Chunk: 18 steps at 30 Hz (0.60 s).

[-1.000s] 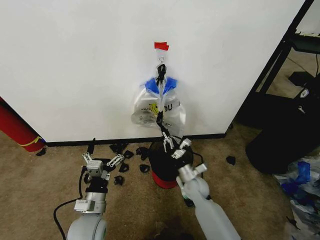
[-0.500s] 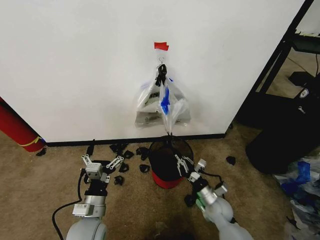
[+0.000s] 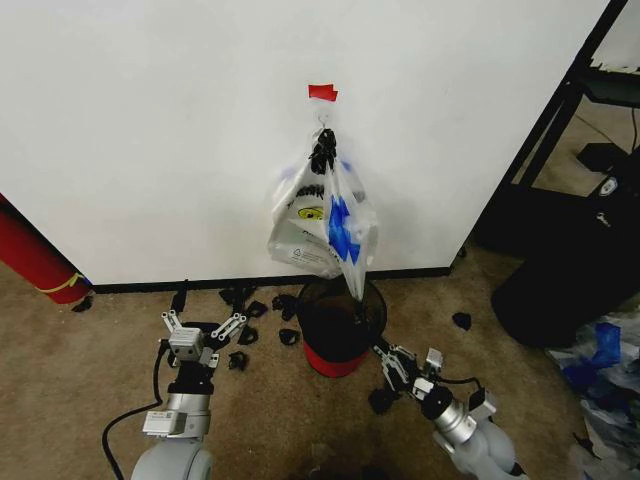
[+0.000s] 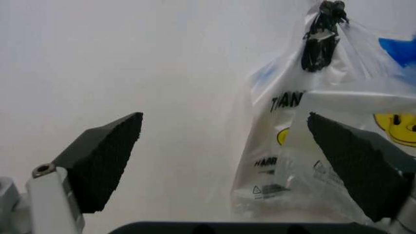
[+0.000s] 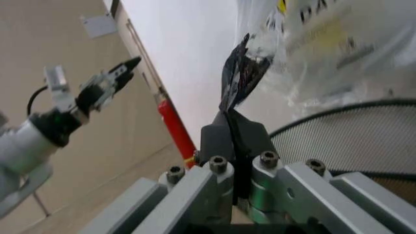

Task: Pick up the garbage bag from the wall and place it over the trash bin.

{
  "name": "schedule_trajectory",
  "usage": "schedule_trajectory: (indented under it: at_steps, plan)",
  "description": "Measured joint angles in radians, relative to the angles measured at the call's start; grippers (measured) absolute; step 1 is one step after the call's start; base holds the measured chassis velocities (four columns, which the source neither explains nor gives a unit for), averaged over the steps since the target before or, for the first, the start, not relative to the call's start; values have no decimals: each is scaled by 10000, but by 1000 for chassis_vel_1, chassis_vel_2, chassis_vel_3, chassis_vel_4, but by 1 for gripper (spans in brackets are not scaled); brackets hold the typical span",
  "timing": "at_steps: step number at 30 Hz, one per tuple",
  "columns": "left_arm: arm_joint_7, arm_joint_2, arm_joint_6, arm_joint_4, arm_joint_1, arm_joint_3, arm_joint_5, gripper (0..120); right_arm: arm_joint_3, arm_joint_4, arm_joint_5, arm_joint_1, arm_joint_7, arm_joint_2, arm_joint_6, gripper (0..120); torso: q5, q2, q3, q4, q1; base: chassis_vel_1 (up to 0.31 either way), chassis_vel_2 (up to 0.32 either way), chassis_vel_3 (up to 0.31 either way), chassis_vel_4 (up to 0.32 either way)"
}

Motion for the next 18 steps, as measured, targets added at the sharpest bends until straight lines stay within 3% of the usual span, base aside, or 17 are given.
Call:
schedule_trajectory:
  at_steps: [18]
  plan:
    - [-3, 23, -10, 193, -180, 57, -13, 100, 414, -1350, -237, 236, -1385, -21, 144, 0, -1, 0, 1, -1, 0, 0, 0, 0, 0]
